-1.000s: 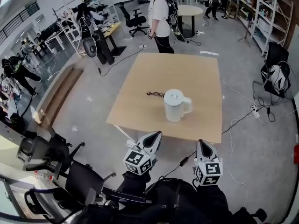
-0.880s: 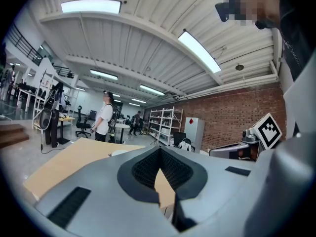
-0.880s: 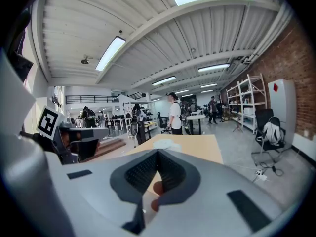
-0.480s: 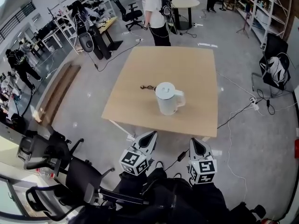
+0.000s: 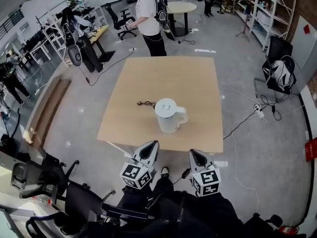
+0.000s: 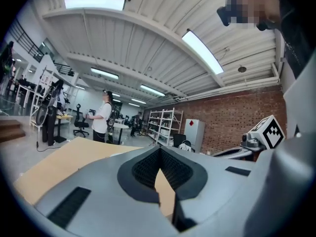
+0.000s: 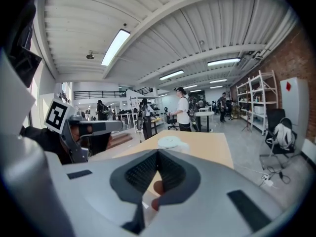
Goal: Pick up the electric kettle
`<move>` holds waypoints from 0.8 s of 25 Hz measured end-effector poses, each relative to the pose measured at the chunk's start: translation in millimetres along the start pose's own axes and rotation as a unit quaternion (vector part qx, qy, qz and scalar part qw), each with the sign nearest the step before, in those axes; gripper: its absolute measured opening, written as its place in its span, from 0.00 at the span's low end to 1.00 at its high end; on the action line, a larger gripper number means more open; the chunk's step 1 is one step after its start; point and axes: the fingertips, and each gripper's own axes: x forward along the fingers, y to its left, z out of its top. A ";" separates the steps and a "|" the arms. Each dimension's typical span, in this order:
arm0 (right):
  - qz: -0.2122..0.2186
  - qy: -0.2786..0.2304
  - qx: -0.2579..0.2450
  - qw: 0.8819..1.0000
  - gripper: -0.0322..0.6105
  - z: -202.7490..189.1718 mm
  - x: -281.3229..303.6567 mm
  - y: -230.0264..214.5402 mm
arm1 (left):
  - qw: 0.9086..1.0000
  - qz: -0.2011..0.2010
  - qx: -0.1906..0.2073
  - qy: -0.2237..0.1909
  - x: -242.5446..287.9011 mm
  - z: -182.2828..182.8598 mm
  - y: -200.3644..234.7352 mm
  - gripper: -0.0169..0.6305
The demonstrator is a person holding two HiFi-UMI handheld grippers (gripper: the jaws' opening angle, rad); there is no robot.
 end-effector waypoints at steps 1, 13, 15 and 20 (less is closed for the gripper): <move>0.005 -0.003 -0.004 1.000 0.06 5.3 7.3 0.7 | 1.000 -0.010 0.003 -0.004 6.4 3.3 3.8 0.03; 0.031 -0.017 0.004 0.999 0.06 49.6 118.6 12.8 | 1.000 -0.026 0.002 0.008 55.5 22.9 104.8 0.03; 0.035 -0.014 0.012 0.999 0.06 51.6 134.9 16.0 | 0.999 -0.032 0.001 0.012 61.2 23.9 119.1 0.03; 0.040 -0.034 0.027 0.998 0.06 65.4 163.0 24.9 | 0.999 -0.045 -0.011 0.017 71.5 27.0 148.0 0.03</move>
